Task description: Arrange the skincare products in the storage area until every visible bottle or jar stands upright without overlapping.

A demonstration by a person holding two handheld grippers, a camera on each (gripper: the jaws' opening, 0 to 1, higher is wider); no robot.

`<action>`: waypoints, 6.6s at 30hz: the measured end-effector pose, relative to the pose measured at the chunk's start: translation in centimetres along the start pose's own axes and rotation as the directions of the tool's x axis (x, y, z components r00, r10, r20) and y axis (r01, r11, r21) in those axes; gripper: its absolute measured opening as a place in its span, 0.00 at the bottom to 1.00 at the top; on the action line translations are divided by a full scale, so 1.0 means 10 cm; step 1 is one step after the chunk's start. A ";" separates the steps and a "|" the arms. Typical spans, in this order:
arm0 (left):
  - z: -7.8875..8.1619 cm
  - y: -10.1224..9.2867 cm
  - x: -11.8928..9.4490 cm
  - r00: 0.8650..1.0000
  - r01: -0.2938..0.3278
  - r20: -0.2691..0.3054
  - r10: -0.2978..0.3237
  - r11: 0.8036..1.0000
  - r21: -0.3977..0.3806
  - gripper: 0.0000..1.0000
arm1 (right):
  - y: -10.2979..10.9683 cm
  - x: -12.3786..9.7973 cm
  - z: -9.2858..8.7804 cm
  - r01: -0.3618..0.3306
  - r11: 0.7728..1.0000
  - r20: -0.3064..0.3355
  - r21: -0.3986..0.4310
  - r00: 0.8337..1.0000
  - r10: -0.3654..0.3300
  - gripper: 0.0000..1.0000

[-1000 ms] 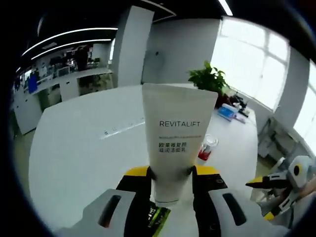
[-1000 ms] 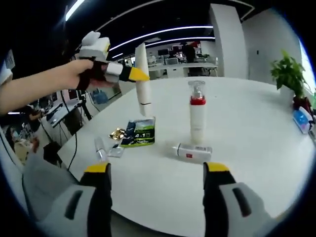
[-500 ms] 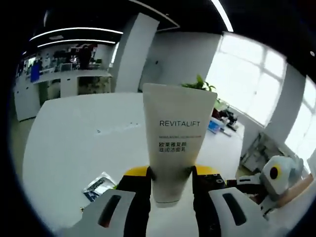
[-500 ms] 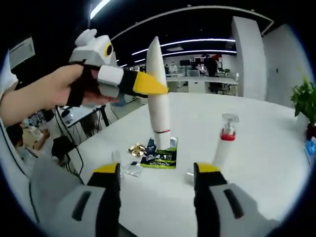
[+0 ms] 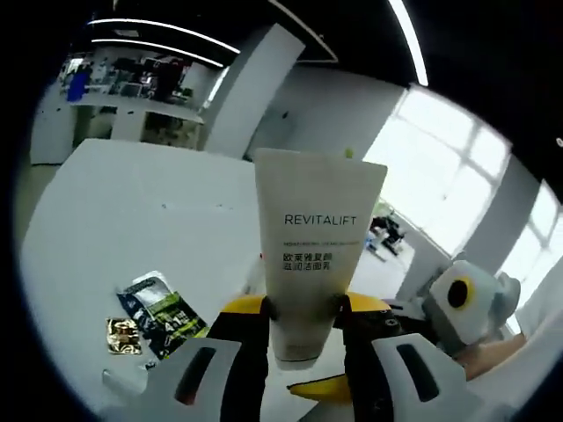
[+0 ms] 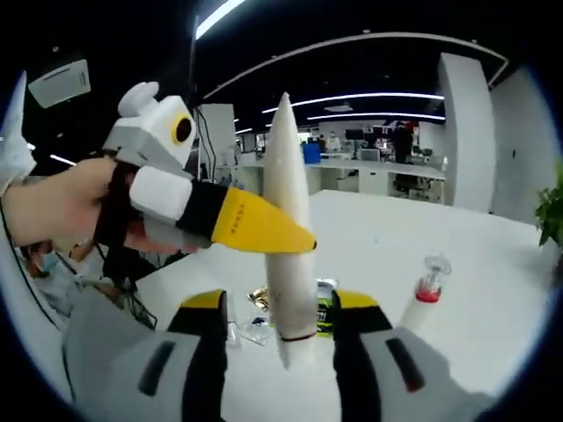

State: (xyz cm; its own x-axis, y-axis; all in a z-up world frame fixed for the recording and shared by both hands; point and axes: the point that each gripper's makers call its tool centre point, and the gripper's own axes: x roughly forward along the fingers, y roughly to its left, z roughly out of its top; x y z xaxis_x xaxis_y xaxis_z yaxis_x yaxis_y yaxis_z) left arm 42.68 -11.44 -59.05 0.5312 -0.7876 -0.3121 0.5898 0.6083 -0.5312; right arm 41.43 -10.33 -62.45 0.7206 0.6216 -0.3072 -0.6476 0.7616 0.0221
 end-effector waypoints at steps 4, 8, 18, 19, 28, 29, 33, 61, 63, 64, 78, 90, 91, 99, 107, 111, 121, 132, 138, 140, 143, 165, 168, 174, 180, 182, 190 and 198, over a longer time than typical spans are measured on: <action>-0.04 -0.13 -0.01 1.000 0.018 0.000 -0.018 1.000 -0.019 0.29 | -0.03 -0.08 0.02 0.008 1.000 0.002 -0.021 1.000 -0.007 0.36; -0.08 -0.20 -0.04 1.000 0.025 -0.017 -0.024 1.000 0.019 0.29 | -0.02 -0.17 0.01 -0.013 1.000 0.007 -0.021 1.000 0.013 0.22; 0.00 -0.53 -0.27 0.981 0.182 0.045 -0.187 0.979 0.093 0.27 | 0.18 -0.45 0.22 -0.264 0.937 0.175 0.228 0.958 0.227 0.20; 0.00 -0.56 -0.29 0.977 0.201 0.045 -0.207 0.974 0.101 0.26 | 0.20 -0.47 0.23 -0.284 0.931 0.182 0.230 0.952 0.246 0.20; 0.04 -0.89 -0.53 0.938 0.337 0.011 -0.348 0.915 0.224 0.23 | 0.65 -0.70 0.30 -0.565 0.820 0.150 0.094 0.822 0.550 0.20; 0.04 -0.94 -0.58 0.929 0.358 -0.001 -0.370 0.900 0.248 0.22 | 0.72 -0.73 0.29 -0.605 0.792 0.141 0.079 0.794 0.592 0.20; -0.02 -1.12 -0.74 0.896 0.438 -0.072 -0.439 0.843 0.313 0.18 | 0.91 -0.85 0.35 -0.713 0.699 0.173 0.051 0.696 0.697 0.20; -0.28 -1.03 -0.74 0.873 0.453 -0.378 -0.308 0.800 0.394 0.14 | 1.02 -0.84 0.21 -0.784 0.621 0.104 0.007 0.618 0.779 0.20; -0.31 -1.00 -0.71 0.875 0.444 -0.384 -0.295 0.805 0.393 0.14 | 1.00 -0.82 0.17 -0.778 0.628 0.085 0.003 0.626 0.775 0.20; -0.34 -0.97 -0.70 0.873 0.442 -0.396 -0.284 0.804 0.399 0.14 | 1.00 -0.80 0.13 -0.774 0.633 0.070 -0.004 0.631 0.772 0.20; -0.41 -0.66 -0.59 0.870 0.400 -0.464 -0.166 0.787 0.470 0.14 | 0.92 -0.50 -0.02 -0.711 0.701 -0.007 -0.056 0.703 0.712 0.22; -0.57 -0.46 -0.44 0.855 0.391 -0.509 -0.096 0.765 0.513 0.14 | 0.79 -0.29 -0.24 -0.666 0.736 -0.108 -0.122 0.746 0.657 0.22; -0.57 -0.45 -0.43 0.853 0.391 -0.514 -0.090 0.762 0.516 0.14 | 0.77 -0.27 -0.26 -0.663 0.738 -0.111 -0.124 0.749 0.654 0.22; -0.64 -0.34 -0.32 0.837 0.406 -0.544 -0.055 0.729 0.551 0.14 | 0.65 -0.14 -0.38 -0.607 0.787 -0.122 -0.111 0.794 0.596 0.23; -0.55 -0.23 -0.20 0.863 0.392 -0.502 -0.066 0.715 0.580 0.13 | 0.44 -0.04 -0.37 -0.506 0.856 -0.066 -0.106 0.862 0.502 0.29; -0.56 -0.24 -0.15 0.864 0.403 -0.492 -0.101 0.724 0.559 0.13 | 0.35 -0.02 -0.40 -0.467 0.882 -0.045 -0.067 0.884 0.465 0.37; -0.63 -0.15 -0.02 0.854 0.426 -0.511 -0.103 0.701 0.571 0.14 | 0.31 -0.01 -0.56 -0.394 0.918 -0.069 -0.033 0.918 0.392 0.58; -0.64 0.06 0.20 0.842 0.444 -0.532 -0.090 0.677 0.587 0.14 | 0.20 0.02 -0.69 -0.317 0.948 -0.070 0.017 0.946 0.318 0.77; -0.60 0.22 0.41 0.848 0.434 -0.524 -0.076 0.667 0.606 0.14 | 0.08 0.01 -0.75 -0.279 0.960 -0.092 0.019 0.956 0.280 0.82; -0.57 0.29 0.52 0.857 0.423 -0.511 -0.065 0.656 0.625 0.14 | 0.02 0.01 -0.78 -0.256 0.966 -0.100 0.028 0.961 0.258 0.88; -0.53 0.40 0.67 0.862 0.412 -0.504 -0.054 0.652 0.636 0.14 | -0.02 0.00 -0.82 -0.237 0.970 -0.102 0.047 0.965 0.241 0.97; -0.30 0.80 1.51 0.870 0.402 -0.490 -0.047 0.643 0.652 0.14 | -0.40 -0.19 -1.03 -0.073 0.990 -0.114 0.125 0.990 0.088 1.00; -0.33 0.81 1.57 0.865 0.415 -0.499 -0.057 0.640 0.646 0.14 | -0.51 -0.24 -1.07 -0.016 0.990 -0.114 0.139 0.993 0.032 1.00; -0.40 0.83 1.67 0.854 0.438 -0.515 -0.070 0.631 0.640 0.14 | -0.62 -0.33 -1.08 0.059 0.983 -0.097 0.174 0.994 -0.043 1.00; -0.41 0.88 1.75 0.852 0.442 -0.519 -0.068 0.626 0.643 0.14 | -0.70 -0.36 -1.08 0.104 0.981 -0.094 0.165 0.992 -0.089 1.00; -0.40 0.90 1.77 0.852 0.442 -0.519 -0.067 0.625 0.644 0.14 | -0.72 -0.37 -1.08 0.115 0.978 -0.090 0.172 0.991 -0.100 1.00; -0.35 0.95 1.84 0.862 0.427 -0.502 -0.073 0.638 0.641 0.14 | -0.73 -0.38 -1.13 0.124 0.976 -0.105 0.180 0.989 -0.107 1.00; -0.34 0.94 1.86 0.858 0.438 -0.507 -0.087 0.639 0.632 0.15 | -0.73 -0.37 -1.15 0.125 0.975 -0.113 0.185 0.988 -0.106 1.00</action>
State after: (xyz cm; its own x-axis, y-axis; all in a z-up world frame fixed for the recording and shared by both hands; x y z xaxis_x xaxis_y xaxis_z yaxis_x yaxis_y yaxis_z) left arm 55.99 -20.68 -72.55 0.0963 -0.7780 -0.6208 0.9942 0.1056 0.0219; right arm 40.63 -20.27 -72.40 0.7523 0.5130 -0.4133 -0.4952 0.8542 0.1587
